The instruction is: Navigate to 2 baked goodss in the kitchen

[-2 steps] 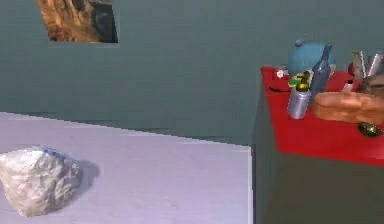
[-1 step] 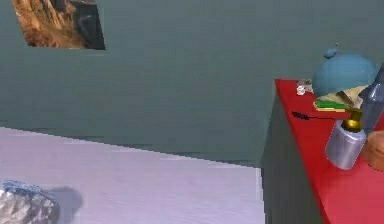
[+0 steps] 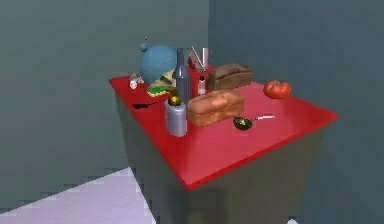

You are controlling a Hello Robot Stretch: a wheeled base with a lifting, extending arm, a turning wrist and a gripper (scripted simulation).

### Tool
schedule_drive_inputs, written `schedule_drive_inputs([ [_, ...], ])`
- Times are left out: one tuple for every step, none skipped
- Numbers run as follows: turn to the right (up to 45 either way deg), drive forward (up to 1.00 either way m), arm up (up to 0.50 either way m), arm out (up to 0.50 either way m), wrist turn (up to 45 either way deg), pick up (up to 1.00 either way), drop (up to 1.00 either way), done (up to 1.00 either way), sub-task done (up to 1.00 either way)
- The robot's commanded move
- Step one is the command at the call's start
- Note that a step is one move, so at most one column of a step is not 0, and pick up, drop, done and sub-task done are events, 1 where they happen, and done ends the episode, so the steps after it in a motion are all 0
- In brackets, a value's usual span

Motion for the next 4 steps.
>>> schedule_drive_inputs([
  [0.0, 0.00, 0.00, 0.00, 0.0, 0.00, 0.00, 0.00, 1.00],
  [-45.0, 0.00, 0.00, 0.00, 0.0, 0.00, 0.00, 0.00, 0.00],
  [-30.0, 0.00, 0.00, 0.00, 0.0, 0.00, 0.00, 0.00, 0.00],
  [0.0, 0.40, 0.00, 0.00, 0.0, 0.00, 0.00, 0.00, 0.00],
])
